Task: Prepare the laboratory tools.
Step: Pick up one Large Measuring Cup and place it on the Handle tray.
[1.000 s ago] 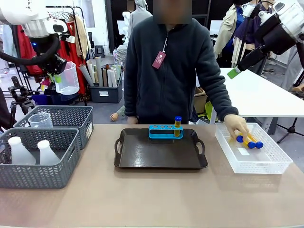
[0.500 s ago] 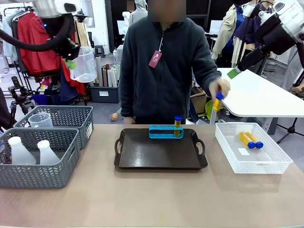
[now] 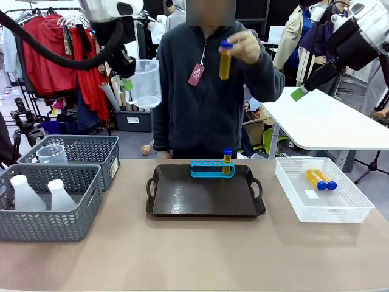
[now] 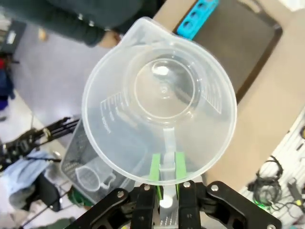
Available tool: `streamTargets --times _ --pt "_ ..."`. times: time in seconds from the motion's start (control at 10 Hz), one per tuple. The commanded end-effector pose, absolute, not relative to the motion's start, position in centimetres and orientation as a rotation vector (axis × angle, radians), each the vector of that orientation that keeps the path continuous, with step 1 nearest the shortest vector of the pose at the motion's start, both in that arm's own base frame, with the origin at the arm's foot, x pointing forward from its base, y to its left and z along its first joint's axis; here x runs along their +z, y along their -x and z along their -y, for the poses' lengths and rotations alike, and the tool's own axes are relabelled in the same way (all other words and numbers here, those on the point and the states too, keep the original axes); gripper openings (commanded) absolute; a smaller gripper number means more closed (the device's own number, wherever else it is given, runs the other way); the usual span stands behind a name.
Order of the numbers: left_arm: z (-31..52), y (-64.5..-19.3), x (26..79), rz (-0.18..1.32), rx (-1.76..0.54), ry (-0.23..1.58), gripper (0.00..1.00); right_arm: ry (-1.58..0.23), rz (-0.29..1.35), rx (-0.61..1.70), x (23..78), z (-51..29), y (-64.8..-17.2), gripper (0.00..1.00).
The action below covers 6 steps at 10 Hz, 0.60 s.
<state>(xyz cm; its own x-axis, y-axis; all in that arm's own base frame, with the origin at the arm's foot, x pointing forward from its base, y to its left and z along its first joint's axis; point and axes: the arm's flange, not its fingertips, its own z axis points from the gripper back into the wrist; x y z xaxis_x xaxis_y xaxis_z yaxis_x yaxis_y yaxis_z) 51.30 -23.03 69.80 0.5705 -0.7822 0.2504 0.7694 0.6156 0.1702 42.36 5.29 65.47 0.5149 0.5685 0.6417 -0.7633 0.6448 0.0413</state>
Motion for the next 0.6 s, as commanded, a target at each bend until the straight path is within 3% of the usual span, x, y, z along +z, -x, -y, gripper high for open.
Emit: streamTargets --times 0.0,0.5 --pt "24.3 -51.1 68.0 0.316 -1.035 -0.023 0.0 -0.35 0.642 0.829 65.6 -5.2 -42.4 1.0" --pt "27.1 -51.2 67.0 0.29 -1.059 -0.029 0.0 -0.35 0.642 0.829 65.6 -5.2 -42.4 1.0"
